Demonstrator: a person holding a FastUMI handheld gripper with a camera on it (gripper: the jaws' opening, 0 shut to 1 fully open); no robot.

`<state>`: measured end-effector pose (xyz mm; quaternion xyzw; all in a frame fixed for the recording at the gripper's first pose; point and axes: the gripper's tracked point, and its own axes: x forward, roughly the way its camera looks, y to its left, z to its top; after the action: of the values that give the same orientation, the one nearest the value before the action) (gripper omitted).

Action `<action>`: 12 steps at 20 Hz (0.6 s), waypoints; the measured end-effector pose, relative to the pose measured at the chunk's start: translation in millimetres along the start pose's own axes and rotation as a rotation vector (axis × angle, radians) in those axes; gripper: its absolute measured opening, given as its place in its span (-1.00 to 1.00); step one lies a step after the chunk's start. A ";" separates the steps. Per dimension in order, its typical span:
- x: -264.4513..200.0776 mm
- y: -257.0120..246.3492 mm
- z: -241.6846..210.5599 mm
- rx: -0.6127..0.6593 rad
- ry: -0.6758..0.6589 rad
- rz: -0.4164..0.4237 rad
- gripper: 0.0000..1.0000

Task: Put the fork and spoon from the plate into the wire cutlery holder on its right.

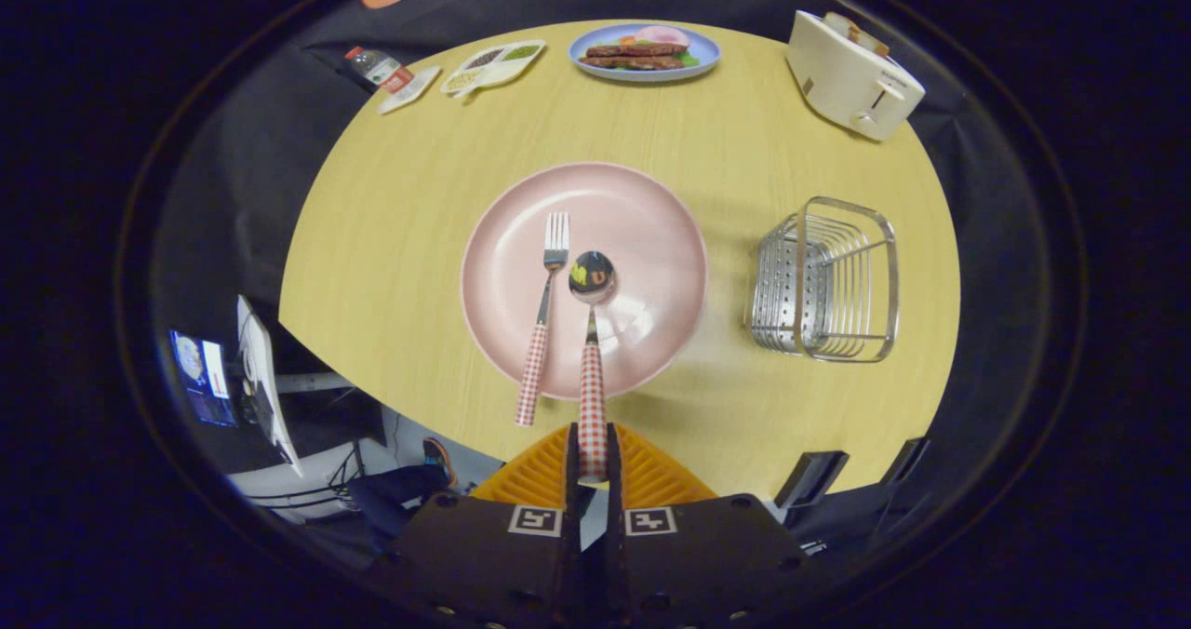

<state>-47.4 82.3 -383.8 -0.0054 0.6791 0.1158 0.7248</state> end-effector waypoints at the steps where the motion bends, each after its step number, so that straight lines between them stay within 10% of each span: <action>1: 1.5 -0.6 -0.9 0.018 -0.014 0.012 -0.99; 12: -92.0 -25.4 6.6 0.127 -0.085 0.043 -0.99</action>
<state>-41.1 43.9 -296.3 0.0604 0.6537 0.0881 0.7492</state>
